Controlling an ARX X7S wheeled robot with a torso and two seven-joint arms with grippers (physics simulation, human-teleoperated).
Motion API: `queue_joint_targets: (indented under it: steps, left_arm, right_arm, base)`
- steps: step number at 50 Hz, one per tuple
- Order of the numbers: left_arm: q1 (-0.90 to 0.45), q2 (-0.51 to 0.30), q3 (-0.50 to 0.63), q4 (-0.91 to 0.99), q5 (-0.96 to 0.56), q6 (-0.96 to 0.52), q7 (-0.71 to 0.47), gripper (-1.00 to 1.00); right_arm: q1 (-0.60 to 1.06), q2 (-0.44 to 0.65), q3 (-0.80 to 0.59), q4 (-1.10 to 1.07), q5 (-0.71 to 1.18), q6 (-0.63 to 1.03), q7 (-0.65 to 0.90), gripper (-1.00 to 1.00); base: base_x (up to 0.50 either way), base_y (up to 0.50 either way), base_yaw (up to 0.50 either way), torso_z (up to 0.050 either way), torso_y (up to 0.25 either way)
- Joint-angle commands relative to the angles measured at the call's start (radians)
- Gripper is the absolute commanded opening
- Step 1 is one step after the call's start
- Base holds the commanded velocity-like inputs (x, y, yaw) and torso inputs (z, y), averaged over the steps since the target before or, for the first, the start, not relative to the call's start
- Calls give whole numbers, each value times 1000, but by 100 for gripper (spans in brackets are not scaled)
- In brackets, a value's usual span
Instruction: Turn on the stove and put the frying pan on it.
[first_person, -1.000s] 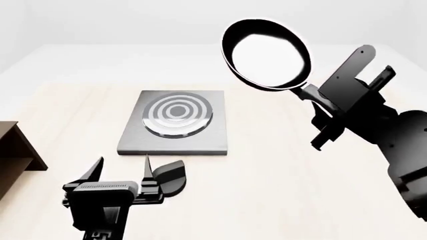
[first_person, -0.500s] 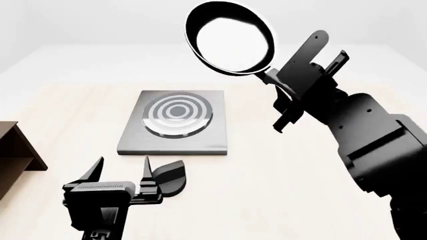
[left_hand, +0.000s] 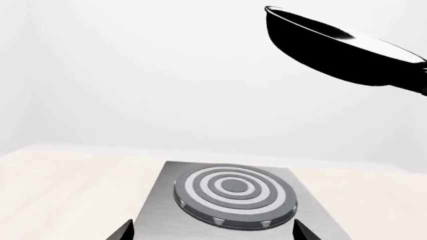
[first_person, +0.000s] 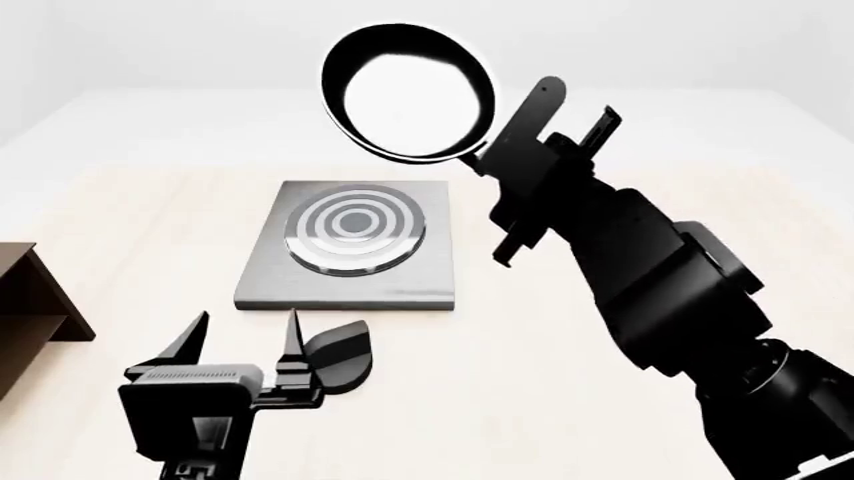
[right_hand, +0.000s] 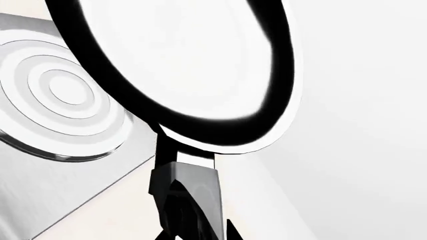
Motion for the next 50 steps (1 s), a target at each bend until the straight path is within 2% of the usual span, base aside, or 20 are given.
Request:
queue_joint_targets:
  steps: [1, 10, 39, 50]
  left_arm:
    - [6, -4, 5, 2, 1, 20, 9, 100]
    - [12, 0, 1, -4, 0, 48, 10, 100]
    - [17, -5, 17, -14, 21, 73, 9, 100]
    - [14, -5, 20, -18, 9, 66, 8, 100]
  right_arm:
    - [32, -90, -2, 112, -92, -75, 74, -100]
    - [36, -169, -3, 229, -96, -136, 127, -100]
    - [78, -316, 15, 438, -104, -227, 257, -100]
    - [112, -382, 6, 569, -102, -288, 302, -100]
  base:
    - [0, 0, 0, 0, 0]
    - [0, 0, 0, 0, -42]
    - [0, 0, 0, 0, -247]
    - [-1, 0, 0, 0, -9]
